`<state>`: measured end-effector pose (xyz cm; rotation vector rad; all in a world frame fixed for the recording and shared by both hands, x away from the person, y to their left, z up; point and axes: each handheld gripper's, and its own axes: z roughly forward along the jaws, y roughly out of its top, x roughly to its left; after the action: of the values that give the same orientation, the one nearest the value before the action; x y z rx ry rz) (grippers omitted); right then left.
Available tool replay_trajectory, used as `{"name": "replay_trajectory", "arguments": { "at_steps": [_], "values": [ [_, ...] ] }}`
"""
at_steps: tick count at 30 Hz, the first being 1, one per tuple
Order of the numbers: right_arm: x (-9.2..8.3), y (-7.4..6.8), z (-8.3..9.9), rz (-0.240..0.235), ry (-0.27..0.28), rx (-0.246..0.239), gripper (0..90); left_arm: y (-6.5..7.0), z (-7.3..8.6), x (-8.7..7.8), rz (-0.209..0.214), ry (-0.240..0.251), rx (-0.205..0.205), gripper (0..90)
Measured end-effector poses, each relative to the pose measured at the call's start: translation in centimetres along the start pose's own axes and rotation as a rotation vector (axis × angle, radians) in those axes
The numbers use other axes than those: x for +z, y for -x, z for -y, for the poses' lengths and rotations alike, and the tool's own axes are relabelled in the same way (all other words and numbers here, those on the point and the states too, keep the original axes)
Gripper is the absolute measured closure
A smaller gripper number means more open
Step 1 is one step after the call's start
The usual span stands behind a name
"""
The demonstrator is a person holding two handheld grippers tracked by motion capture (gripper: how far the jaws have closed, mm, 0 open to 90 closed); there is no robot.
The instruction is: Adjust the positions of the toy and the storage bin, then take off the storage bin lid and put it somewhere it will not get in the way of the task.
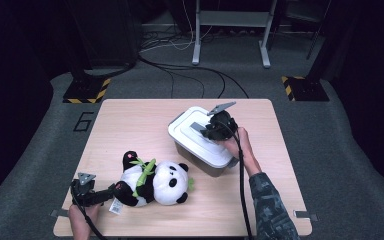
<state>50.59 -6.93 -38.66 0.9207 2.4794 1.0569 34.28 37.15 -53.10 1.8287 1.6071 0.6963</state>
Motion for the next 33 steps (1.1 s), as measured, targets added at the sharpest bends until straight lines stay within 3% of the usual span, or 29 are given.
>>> {"name": "replay_trajectory", "arguments": {
  "at_steps": [6, 20, 33],
  "values": [
    [-0.5, 0.0, -0.2, 0.006, 0.014, 0.012, 66.8, 0.0, 0.0, 0.1, -0.001, 0.007, 0.000, 6.2],
    [-3.7, -0.3, -1.4, 0.052, 0.061, 0.038, 66.8, 0.0, 0.0, 0.0, -0.001, 0.004, -0.001, 6.2],
    [-6.8, 0.5, -1.5, 0.112, 0.105, 0.071, 66.7, 0.0, 0.0, 0.0, -0.001, 0.003, -0.001, 6.2]
  ]
}}
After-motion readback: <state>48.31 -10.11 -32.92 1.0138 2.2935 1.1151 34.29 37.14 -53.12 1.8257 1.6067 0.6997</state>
